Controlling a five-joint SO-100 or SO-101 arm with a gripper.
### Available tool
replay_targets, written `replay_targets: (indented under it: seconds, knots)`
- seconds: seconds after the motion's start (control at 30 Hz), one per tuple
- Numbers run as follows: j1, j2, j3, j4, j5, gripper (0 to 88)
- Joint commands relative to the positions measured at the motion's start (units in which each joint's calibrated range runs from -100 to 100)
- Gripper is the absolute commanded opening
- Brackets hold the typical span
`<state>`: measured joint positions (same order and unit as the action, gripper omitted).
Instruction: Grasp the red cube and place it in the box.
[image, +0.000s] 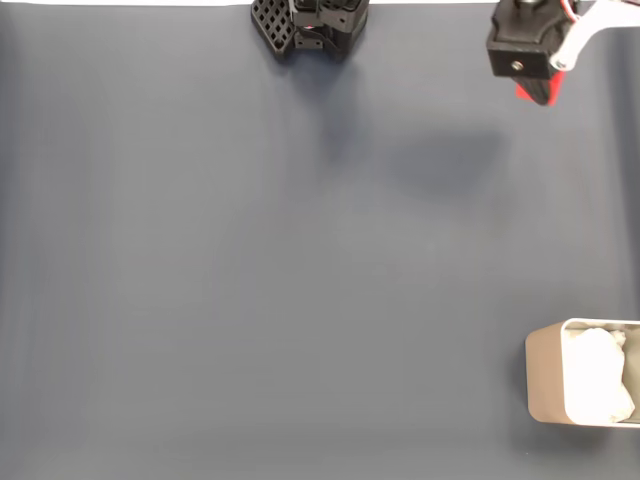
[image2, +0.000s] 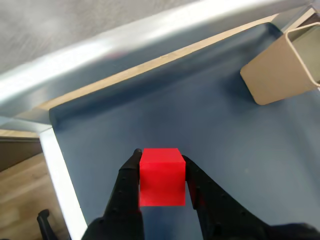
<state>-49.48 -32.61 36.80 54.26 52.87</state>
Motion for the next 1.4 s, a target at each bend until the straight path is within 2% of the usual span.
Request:
replay_targets:
  seconds: [0.0,0.7,1.37]
  knots:
    - [2.82,3.15,-8.88,0.09,-0.44,3.1]
    - [15.03,27.32,-42.09,-0.98,-1.76,3.0]
    - [21.21,47.60,-69.65,-0.98,-2.83,3.0]
